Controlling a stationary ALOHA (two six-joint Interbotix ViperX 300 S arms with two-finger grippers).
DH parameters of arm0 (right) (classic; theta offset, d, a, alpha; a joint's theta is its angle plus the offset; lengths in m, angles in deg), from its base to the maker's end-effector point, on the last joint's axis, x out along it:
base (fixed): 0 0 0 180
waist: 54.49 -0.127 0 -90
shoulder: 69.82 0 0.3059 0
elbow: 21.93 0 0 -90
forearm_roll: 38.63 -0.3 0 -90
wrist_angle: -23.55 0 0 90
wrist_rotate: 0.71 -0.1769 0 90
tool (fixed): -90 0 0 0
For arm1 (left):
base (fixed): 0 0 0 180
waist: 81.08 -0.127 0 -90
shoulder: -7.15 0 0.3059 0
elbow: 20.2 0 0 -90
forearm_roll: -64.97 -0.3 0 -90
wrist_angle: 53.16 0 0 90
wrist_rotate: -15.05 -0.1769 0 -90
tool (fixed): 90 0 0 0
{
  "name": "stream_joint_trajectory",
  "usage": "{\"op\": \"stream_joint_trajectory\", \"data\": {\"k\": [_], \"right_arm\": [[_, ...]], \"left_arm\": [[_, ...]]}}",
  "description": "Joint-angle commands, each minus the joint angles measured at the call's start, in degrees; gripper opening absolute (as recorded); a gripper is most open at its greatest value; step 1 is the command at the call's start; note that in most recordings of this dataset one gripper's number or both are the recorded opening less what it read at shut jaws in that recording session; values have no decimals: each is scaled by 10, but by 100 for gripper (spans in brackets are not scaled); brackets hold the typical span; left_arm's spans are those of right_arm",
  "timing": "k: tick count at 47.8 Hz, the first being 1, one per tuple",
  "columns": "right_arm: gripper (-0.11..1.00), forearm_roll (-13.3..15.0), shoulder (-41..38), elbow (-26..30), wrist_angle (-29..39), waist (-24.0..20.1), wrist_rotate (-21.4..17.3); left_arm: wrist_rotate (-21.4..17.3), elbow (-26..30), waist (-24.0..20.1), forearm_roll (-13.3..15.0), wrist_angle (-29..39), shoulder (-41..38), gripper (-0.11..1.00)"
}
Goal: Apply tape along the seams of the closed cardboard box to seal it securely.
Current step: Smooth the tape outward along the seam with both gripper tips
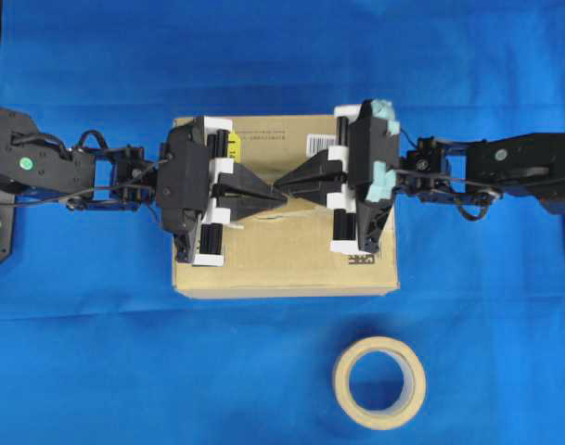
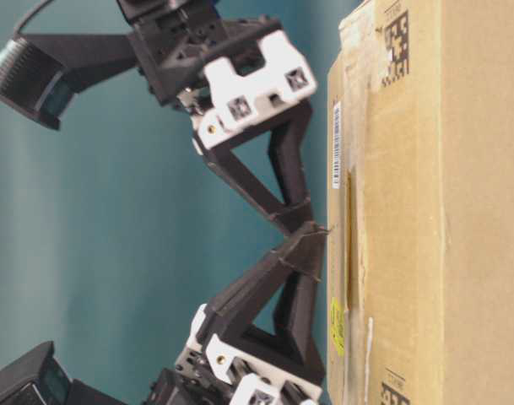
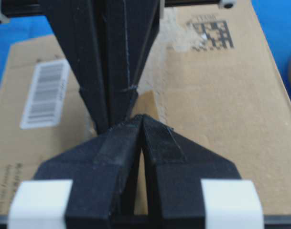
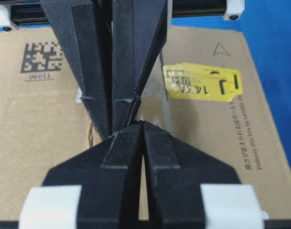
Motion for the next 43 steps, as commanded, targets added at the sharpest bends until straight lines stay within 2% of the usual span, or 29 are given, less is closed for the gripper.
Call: {"op": "stream_joint_trajectory", "data": {"k": [1, 29, 43], "right_arm": [[-1, -2, -1, 17, -4, -4, -3], [-1, -20, -36, 13, -7, -18, -6], [-1, -69, -30, -39, -9, -29, -8]], "left_arm": [[11, 9, 8, 0, -2, -2, 0], [41, -54, 16, 4, -1, -22, 0], [41, -71, 16, 4, -1, -14, 0]]}}
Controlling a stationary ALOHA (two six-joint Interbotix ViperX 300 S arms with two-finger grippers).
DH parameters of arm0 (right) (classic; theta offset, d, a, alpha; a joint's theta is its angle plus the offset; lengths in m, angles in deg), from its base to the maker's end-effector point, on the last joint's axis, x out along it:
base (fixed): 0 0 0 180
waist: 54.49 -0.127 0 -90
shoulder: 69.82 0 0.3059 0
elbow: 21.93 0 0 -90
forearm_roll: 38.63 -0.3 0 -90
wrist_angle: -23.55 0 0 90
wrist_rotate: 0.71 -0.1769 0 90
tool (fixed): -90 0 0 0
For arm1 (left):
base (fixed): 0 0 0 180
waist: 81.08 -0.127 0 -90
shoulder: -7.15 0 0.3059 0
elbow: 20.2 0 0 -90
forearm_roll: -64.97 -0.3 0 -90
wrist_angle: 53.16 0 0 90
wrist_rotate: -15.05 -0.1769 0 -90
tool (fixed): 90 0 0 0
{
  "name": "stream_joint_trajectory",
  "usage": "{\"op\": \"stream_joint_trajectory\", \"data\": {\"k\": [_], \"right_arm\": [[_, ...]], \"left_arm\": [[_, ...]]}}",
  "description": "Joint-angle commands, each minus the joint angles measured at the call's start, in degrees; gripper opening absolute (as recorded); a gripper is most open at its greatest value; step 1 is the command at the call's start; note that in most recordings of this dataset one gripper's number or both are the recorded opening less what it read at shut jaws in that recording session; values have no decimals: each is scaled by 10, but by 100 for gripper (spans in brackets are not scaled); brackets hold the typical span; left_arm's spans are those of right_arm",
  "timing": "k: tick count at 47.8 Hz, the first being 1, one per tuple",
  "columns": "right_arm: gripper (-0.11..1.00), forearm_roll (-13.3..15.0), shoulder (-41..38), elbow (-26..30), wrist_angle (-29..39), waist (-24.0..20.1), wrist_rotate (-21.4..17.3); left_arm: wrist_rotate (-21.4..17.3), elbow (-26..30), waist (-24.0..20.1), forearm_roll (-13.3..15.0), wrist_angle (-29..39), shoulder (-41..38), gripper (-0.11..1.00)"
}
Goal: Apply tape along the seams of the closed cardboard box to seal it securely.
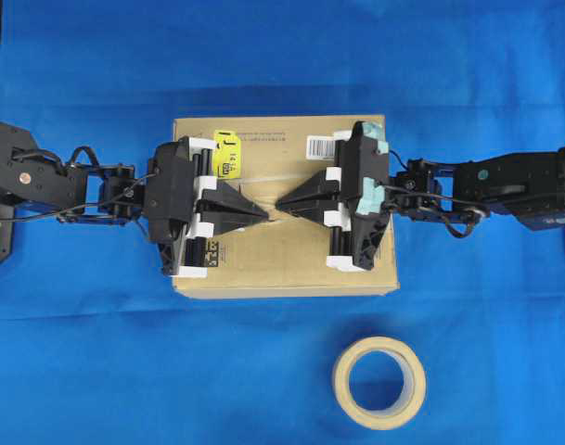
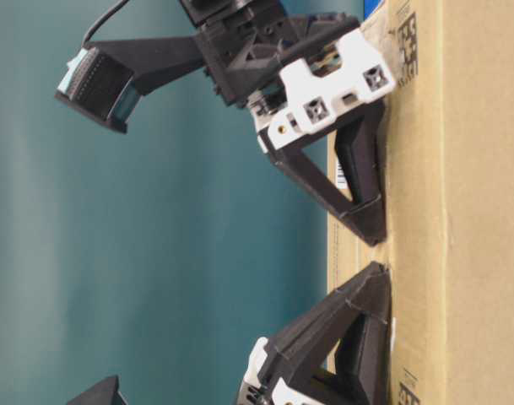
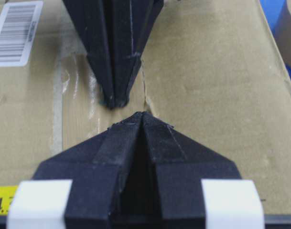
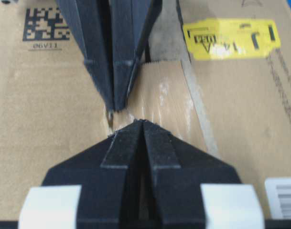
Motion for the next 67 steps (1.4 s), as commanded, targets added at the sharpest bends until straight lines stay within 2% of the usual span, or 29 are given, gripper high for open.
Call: {"op": "stream_joint_trajectory", "data": {"k": [1, 16, 30, 46, 53, 67], "right_arm": [[-1, -12, 17, -21, 3, -7, 0], [-1, -29, 47, -73, -19, -25, 0], [-1, -29, 74, -70, -13, -31, 5], [-1, -21, 239, -62, 58, -22, 59], [-1, -21, 313, -77, 93, -21, 81], [-1, -21, 431, -139, 148, -17, 83]], "left_arm": [[1, -13, 2, 1, 4, 4, 0], [1, -48, 2, 1, 2, 27, 0], [-4, -46, 2, 1, 6, 80, 0], [-11, -11, 2, -1, 96, 206, 0], [-9, -28, 2, -1, 126, 258, 0], [-8, -91, 2, -1, 162, 381, 0]]}}
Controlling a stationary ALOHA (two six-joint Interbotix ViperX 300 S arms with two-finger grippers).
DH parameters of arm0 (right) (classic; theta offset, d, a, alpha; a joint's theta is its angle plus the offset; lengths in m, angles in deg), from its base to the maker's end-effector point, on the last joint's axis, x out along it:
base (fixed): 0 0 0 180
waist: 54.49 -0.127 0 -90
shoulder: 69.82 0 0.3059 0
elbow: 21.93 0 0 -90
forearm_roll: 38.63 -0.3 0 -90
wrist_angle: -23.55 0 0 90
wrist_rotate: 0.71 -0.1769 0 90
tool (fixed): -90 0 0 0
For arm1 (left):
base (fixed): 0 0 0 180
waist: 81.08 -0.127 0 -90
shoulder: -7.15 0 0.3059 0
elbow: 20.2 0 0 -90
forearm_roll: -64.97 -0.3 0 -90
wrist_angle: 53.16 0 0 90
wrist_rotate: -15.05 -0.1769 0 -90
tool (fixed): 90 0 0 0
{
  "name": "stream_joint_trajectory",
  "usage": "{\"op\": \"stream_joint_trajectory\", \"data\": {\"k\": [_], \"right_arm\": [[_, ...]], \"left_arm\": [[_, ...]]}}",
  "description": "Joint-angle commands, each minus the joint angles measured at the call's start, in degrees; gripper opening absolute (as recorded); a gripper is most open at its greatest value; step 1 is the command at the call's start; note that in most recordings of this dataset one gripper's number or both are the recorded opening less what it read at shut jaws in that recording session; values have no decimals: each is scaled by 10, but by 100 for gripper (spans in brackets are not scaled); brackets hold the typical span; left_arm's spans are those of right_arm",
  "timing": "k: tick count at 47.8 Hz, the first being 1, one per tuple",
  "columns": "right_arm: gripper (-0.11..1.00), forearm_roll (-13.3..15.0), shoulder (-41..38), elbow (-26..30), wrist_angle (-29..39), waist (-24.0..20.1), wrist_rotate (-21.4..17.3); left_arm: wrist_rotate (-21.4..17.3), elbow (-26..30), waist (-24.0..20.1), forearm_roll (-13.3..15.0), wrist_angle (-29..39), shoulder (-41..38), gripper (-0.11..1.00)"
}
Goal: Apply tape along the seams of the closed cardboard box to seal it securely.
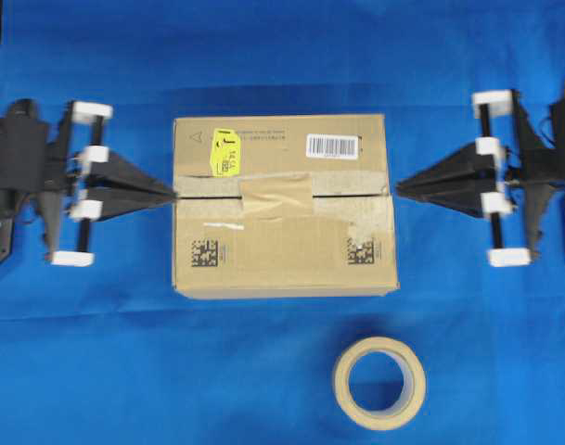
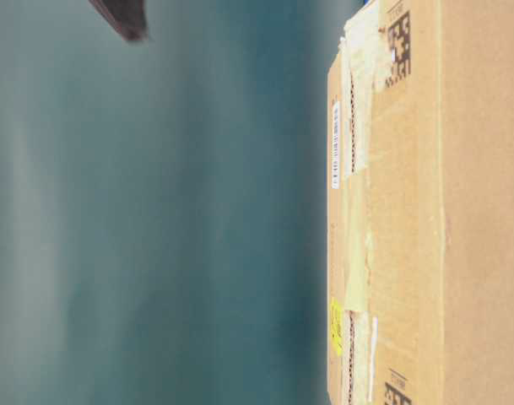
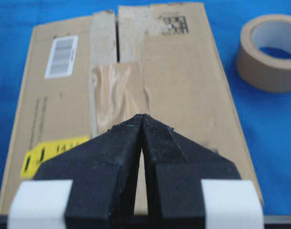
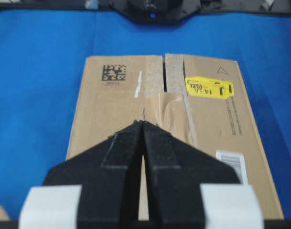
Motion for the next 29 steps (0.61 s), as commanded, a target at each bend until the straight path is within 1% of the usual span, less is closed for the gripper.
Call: {"op": "stream_joint_trajectory", "data": {"k": [1, 5, 13, 21, 29], "right_arm": [[-1, 1, 31, -10, 17, 2, 1], [-1, 1, 54, -28, 30, 2, 1], [-1, 1, 89, -72, 35, 2, 0], [-1, -1, 106, -112, 33, 2, -2], [-1, -2, 108, -145, 24, 2, -4]], "left_arm": [[3, -5, 2, -1, 11, 35, 0], [7, -24, 2, -1, 27, 71, 0], [11, -63, 2, 0, 47, 129, 0], [11, -108, 2, -1, 54, 186, 0], [12, -133, 2, 0, 76, 222, 0]]}}
